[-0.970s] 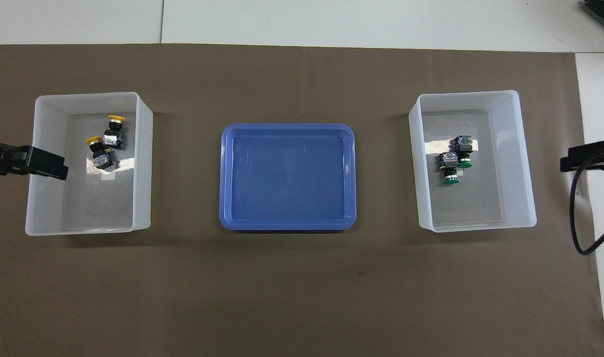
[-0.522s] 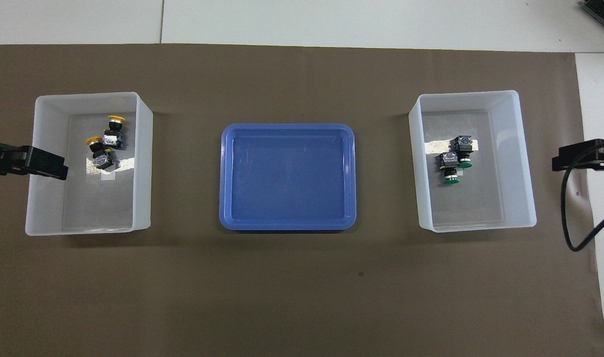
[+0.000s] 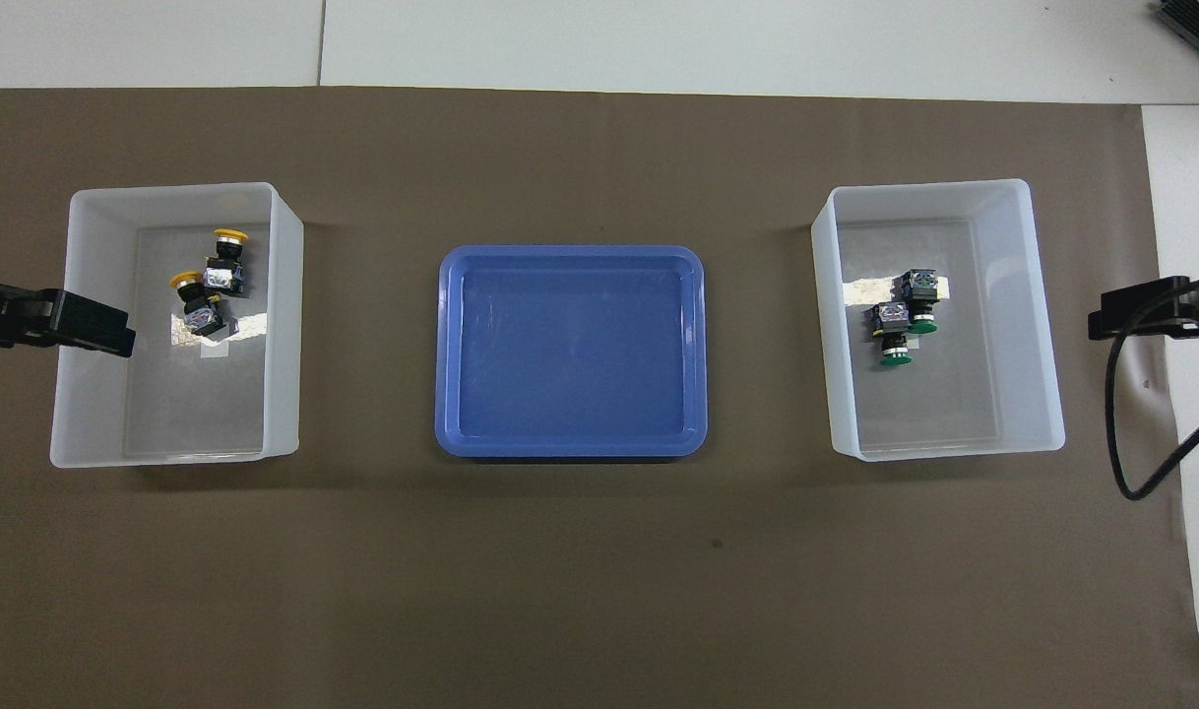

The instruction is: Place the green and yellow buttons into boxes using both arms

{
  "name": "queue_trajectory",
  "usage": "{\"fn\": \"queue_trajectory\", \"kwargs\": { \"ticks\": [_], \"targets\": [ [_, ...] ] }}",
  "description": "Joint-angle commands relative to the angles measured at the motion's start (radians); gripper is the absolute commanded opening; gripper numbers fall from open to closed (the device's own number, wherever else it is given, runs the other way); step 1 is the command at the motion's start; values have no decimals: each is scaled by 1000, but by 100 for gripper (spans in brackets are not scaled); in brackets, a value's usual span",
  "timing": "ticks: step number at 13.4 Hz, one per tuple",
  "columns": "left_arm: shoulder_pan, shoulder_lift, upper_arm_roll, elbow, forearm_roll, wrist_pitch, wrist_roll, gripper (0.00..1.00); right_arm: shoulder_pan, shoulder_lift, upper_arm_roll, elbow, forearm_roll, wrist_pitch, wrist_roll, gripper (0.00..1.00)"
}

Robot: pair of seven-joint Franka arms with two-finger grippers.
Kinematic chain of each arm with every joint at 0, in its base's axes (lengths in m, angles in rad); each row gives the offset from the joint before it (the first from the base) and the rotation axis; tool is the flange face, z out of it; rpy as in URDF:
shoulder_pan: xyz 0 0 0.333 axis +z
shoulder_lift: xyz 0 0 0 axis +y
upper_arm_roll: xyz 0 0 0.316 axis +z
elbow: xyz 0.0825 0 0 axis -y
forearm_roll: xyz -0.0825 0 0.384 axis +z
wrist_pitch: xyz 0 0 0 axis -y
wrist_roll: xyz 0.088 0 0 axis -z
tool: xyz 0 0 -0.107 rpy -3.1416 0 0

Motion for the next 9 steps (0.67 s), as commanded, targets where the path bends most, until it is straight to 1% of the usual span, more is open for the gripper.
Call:
{"fn": "queue_trajectory", "kwargs": {
  "ticks": [1,7,9],
  "targets": [
    [3,-29,1,-35,-7,19,-9,100,7,-9,-6,-12,-16,-18,-2,100],
    [3,-30,1,-35,-7,19,-9,100,12,-9,-5,-12,-33,-6,-20,100],
    [3,-30,1,-35,-7,19,-9,100,15,-11,-5,-12,-35,-21,-22,100]
  ]
}}
